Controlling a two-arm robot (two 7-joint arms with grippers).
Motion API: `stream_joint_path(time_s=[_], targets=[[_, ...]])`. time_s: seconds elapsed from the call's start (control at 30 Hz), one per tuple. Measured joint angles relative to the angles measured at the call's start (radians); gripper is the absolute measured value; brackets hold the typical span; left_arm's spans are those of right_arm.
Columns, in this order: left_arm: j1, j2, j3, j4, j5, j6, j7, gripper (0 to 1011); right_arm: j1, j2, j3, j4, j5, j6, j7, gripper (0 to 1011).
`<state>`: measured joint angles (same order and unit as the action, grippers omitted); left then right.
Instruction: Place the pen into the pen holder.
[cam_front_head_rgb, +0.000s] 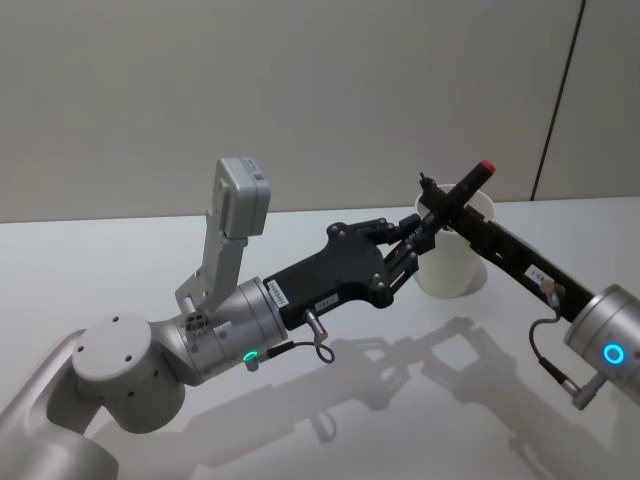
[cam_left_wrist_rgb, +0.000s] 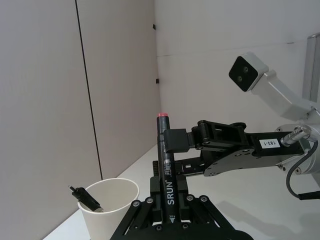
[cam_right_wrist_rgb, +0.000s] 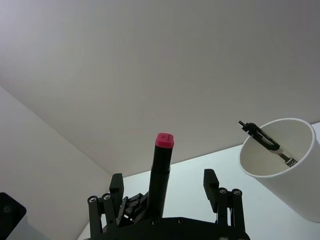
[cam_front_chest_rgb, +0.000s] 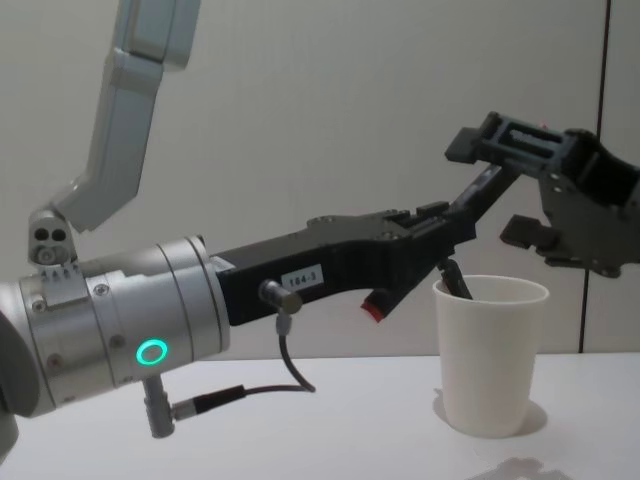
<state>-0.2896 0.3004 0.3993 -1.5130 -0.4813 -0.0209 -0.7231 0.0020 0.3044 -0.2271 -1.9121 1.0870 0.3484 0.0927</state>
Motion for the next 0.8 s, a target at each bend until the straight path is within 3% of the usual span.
stream_joint_path(time_s=[0.43,0.8], targets=[[0.000,0.000,0.000,0.000,0.000,0.000,0.000,182,0.005,-0.007,-0.014,0.003,0.033,0.006,-0.026,1002],[0.000,0.000,0.000,0.000,0.000,0.000,0.000,182,-0.005,-0.003,-0.024,-0.003,0.030,-0.037,-0.029,1001]])
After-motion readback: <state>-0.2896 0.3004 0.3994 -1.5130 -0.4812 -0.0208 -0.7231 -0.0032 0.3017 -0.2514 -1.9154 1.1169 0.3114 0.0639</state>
